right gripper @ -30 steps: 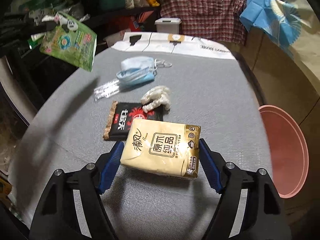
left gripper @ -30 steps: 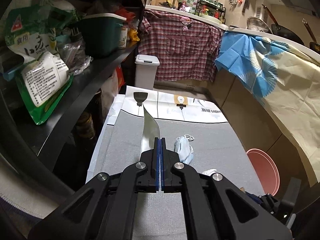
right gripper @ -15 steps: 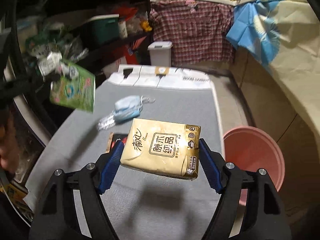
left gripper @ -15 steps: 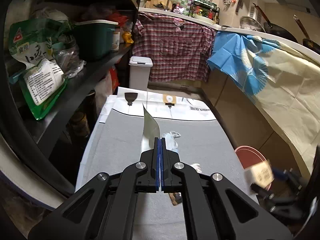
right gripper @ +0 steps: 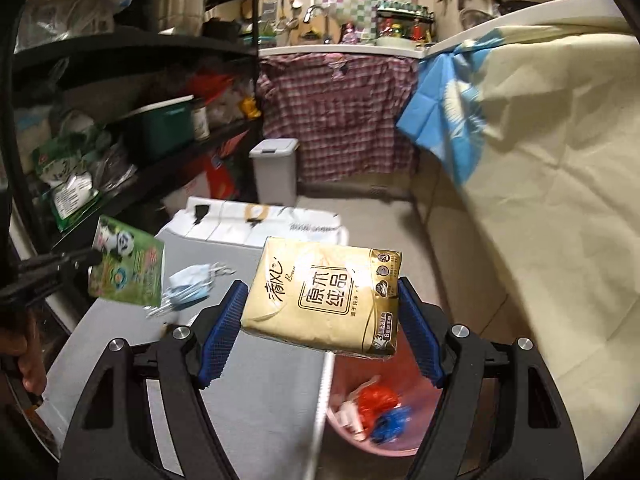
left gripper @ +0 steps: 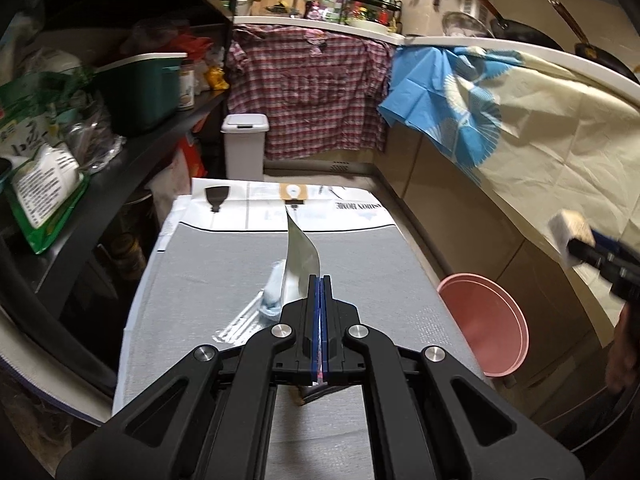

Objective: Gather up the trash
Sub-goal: 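Carry the green packet and tissue pack over the pink bin and release both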

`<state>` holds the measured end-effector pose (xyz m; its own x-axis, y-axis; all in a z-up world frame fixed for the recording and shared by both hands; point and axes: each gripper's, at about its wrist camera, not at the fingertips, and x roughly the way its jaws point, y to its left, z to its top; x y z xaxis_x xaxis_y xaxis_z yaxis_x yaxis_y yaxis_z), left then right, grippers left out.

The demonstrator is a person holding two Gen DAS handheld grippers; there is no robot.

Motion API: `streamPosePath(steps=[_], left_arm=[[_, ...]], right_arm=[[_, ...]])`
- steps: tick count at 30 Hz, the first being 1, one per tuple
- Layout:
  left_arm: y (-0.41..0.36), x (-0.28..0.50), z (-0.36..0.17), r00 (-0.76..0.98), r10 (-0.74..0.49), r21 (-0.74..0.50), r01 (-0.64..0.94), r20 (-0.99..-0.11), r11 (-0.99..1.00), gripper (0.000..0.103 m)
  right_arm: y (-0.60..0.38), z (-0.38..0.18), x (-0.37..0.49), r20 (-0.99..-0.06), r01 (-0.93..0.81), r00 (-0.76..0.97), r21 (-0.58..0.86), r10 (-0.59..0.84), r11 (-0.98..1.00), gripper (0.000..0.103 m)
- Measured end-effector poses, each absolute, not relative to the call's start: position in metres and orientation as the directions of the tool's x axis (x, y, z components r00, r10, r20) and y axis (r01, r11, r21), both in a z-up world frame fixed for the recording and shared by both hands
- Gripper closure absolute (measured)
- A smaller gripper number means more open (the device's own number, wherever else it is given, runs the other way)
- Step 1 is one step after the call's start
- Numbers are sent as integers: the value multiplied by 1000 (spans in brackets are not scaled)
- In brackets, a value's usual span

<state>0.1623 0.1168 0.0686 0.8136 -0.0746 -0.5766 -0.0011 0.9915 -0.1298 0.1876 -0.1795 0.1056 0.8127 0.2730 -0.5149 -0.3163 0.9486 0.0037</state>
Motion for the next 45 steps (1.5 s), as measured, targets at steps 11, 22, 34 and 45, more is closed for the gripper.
streamPosePath(steps=[11, 22, 34, 45], left_arm=[[82, 183, 65, 803, -133, -135, 66, -581, 989, 103], [27, 206, 65, 789, -231, -159, 170, -569, 973, 103], [-43, 228, 56, 754, -373, -185, 327, -541, 927, 103], [-76, 241, 34, 709, -416, -183, 383, -570, 905, 103]], right_arm=[[-255, 90, 211, -530, -191, 830, 26, 176, 981, 29], [-281, 69, 230, -567, -102, 815, 68, 123, 992, 29], [-293, 60, 243, -591, -50, 803, 71, 83, 996, 29], [-294, 51, 257, -618, -29, 783, 70, 66, 997, 29]])
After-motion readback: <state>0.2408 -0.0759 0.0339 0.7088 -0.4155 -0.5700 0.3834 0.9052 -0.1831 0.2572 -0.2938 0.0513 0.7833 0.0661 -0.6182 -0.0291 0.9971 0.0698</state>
